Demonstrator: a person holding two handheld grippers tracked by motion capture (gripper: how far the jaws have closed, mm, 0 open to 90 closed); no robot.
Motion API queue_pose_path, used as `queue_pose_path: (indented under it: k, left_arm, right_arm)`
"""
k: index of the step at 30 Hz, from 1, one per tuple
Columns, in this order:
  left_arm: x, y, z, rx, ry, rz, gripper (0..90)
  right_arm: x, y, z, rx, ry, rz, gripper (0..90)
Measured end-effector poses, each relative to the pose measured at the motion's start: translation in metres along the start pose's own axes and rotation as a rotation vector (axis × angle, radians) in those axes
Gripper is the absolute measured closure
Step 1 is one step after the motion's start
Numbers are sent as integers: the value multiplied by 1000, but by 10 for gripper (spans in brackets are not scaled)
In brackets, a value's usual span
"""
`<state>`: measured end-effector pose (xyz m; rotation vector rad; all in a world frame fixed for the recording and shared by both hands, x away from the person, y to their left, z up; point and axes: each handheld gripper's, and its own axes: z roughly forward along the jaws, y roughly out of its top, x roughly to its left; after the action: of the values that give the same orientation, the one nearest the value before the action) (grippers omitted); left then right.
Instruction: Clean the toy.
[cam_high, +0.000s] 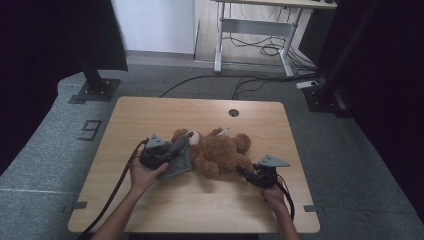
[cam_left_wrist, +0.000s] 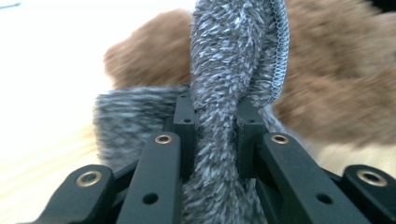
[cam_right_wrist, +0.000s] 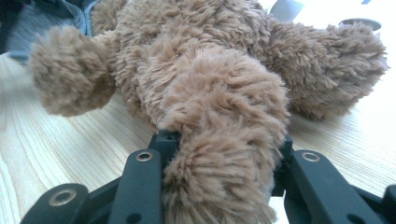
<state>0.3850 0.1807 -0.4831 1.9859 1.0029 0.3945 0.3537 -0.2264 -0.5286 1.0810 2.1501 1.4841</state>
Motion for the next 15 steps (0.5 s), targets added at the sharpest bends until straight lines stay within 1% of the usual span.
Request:
queue_pose_path:
  k: [1,3,5,6,7,9,12,15]
  left_arm:
    - [6,-4,0,9,16,-14,752]
    - [16,-9,-1,13,18,-53,749]
    - [20,-9,-4,4,14,-71,748]
    - [20,-7,-5,-5,9,-71,747]
    - [18,-3,-8,-28,-1,-69,747]
    - [10,10,-10,-53,-17,-54,740]
    - [-1,28,-8,-71,-34,-19,741]
    - [-9,43,-3,-90,-55,-12,743]
  right_arm:
    - [0,0,0,0,2,2,613]
    - [0,-1,0,1,7,0,612]
    - [-1,-1,-1,1,8,-4,612]
    - [-1,-1,-1,2,8,-3,612]
    - [-1,-1,-1,2,7,-2,612]
    - [-1,-1,-1,1,10,0,612]
    - [0,-1,-1,1,21,-10,614]
    - [1,-2,-2,1,33,-17,615]
